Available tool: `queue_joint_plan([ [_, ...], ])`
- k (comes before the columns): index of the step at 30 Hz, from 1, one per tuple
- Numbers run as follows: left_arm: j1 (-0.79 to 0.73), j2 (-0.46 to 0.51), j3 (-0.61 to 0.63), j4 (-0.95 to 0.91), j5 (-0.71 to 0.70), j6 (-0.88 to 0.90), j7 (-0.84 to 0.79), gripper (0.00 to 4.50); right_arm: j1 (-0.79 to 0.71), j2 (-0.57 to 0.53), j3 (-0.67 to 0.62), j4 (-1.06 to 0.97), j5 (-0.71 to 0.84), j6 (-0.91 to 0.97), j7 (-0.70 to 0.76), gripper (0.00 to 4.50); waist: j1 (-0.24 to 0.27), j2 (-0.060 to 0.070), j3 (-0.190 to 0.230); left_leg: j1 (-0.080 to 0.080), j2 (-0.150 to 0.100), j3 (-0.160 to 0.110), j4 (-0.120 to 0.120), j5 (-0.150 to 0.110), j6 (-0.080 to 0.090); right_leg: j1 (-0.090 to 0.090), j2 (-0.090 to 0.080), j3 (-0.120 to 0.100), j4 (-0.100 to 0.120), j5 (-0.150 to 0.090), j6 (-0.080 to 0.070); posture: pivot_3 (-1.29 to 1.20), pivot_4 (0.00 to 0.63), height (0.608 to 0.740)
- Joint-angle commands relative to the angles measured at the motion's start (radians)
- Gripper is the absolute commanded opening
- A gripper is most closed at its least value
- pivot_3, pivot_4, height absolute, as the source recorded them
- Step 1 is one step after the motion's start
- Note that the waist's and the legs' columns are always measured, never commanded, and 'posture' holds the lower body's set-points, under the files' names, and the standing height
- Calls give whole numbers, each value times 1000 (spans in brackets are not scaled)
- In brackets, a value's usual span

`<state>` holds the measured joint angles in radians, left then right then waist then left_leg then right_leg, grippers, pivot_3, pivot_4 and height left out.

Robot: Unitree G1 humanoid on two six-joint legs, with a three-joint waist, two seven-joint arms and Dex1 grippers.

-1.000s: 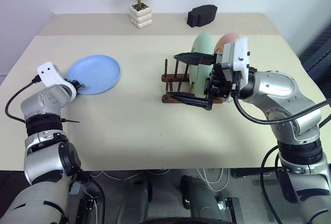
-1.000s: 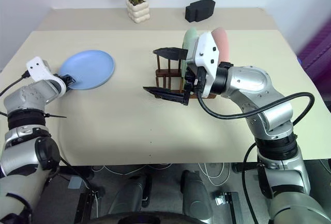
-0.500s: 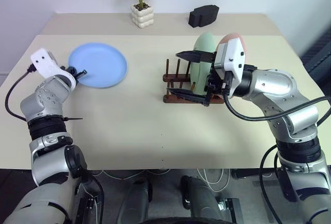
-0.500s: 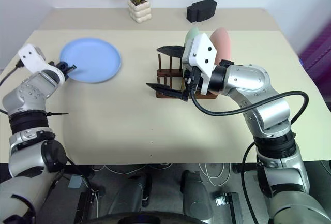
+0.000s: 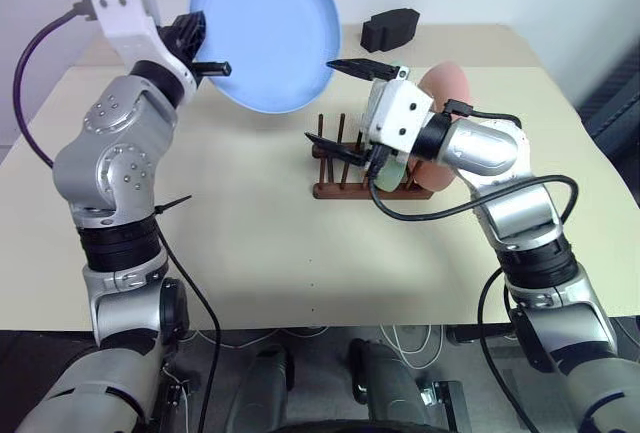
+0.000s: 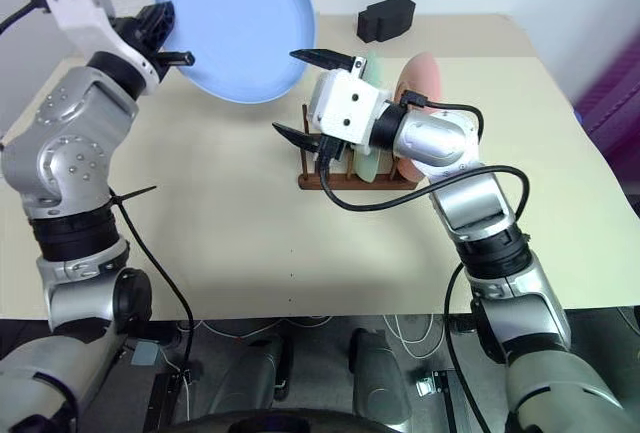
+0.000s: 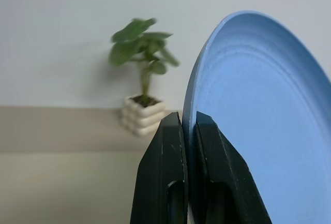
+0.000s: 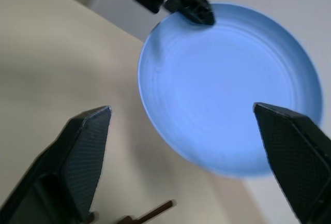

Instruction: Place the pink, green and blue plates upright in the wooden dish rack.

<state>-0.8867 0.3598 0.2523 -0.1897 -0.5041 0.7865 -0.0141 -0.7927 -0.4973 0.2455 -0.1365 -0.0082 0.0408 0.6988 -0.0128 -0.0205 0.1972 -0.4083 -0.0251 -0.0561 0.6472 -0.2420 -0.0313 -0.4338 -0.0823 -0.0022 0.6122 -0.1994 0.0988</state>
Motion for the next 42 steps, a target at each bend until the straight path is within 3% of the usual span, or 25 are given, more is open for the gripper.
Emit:
queue_joint_plan([
  [1,-60,-13,-5,-82,-12,15,17,42,-35,13,11,24,-72,-77,-29,4500,0,0,0,0,0,0,0,0,0,0,0,0,0,0,0,0,150,736],
  [6,-87,-24,-13,-137,-34,76,19,42,-58,20,57,98,-199,-156,-65,4500,-2,0,0,0,0,0,0,0,0,0,0,0,0,0,0,0,150,736],
  [15,-89,-32,-19,-200,-69,145,10,42,-77,50,60,156,-282,-211,-96,4500,-1,0,0,0,0,0,0,0,0,0,0,0,0,0,0,0,150,736],
  [19,-83,-27,-20,-200,-69,148,10,0,-76,57,53,159,-288,-220,-95,2732,-1,0,0,0,0,0,0,0,-1,0,0,0,0,0,0,0,150,736],
  [24,-79,-25,-18,-195,-70,144,8,0,-80,60,50,164,-298,-228,-103,69,-2,0,0,0,0,0,0,0,-1,0,0,0,0,0,0,0,150,736],
  [34,-66,-37,33,-196,-113,131,-3,0,-83,59,46,174,-332,-255,-127,20,-1,0,0,0,0,0,0,1,-1,0,1,0,0,0,0,0,150,736],
  [38,-60,-51,114,-204,-179,94,-14,1448,-82,56,43,176,-342,-267,-136,0,-2,0,0,0,0,0,0,1,-1,0,1,0,0,0,0,0,150,736],
  [42,-56,-27,154,-195,-191,54,-18,3539,-86,58,41,185,-348,-280,-143,0,-2,0,0,0,0,0,0,1,-1,0,1,0,1,0,0,0,150,736],
])
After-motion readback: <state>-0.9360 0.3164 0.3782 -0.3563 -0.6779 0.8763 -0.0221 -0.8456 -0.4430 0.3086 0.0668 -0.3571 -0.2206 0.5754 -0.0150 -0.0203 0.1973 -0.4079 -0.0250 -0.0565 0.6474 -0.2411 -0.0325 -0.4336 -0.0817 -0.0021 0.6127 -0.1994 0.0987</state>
